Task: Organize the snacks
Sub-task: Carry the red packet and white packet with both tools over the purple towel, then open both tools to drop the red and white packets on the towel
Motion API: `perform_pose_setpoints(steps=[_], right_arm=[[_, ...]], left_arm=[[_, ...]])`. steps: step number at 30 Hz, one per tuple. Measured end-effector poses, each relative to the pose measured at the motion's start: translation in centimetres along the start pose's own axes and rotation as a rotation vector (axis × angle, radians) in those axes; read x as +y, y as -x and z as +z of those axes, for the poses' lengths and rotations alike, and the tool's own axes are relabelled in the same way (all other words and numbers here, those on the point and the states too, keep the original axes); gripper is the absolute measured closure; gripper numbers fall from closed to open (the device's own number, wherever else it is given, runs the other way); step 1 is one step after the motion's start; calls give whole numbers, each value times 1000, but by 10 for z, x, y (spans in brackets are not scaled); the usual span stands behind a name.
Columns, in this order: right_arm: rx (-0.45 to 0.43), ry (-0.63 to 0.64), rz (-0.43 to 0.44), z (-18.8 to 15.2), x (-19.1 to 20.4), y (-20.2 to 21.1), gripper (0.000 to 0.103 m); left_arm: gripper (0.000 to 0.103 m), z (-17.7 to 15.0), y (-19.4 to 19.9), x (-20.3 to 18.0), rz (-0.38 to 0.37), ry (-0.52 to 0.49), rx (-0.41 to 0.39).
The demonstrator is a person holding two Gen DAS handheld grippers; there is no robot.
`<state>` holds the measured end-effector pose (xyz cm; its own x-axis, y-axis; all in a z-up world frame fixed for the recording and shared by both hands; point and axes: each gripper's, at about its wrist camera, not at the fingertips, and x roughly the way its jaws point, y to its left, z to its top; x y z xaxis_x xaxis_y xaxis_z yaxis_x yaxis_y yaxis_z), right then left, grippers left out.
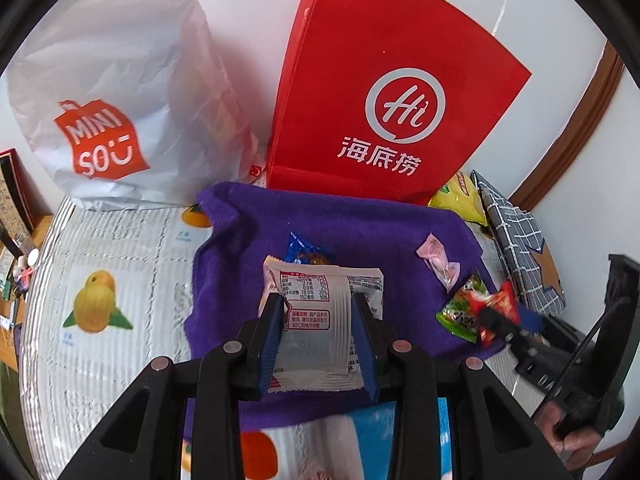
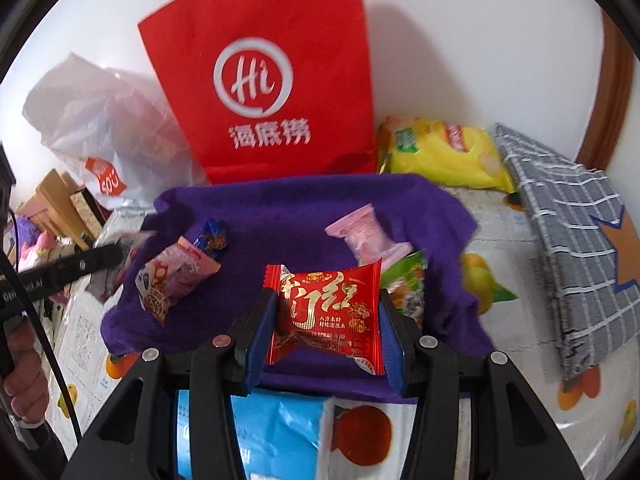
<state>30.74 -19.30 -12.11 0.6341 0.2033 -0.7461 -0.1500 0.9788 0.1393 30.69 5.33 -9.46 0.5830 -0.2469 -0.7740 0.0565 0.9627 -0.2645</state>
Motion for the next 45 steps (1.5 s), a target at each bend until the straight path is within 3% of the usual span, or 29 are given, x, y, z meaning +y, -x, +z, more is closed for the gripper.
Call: perform_pose_setpoints(steps=[11, 21, 24, 26, 35, 38, 45], right_arm=[[59, 39, -2, 2, 7, -35, 55], [82, 50, -11, 3, 5, -48, 54], [88, 45, -13, 2, 4, -50, 54], [90, 45, -14, 3, 3, -50, 53], [76, 46, -32, 3, 8, -33, 48], [52, 43, -30, 3, 10, -19, 37], [16, 42, -33, 0, 19, 15, 36]], left_arm=[[70, 7, -37, 1, 28, -6, 33], [70, 10, -44, 3, 24, -4, 39], [62, 11, -44, 4, 17, 4, 40], [48, 11, -43, 3, 27, 5, 35], [43, 7, -24, -2, 42, -20, 15], [43, 3, -15, -4, 37, -22, 10], [41, -11, 16, -6, 33, -29, -21]])
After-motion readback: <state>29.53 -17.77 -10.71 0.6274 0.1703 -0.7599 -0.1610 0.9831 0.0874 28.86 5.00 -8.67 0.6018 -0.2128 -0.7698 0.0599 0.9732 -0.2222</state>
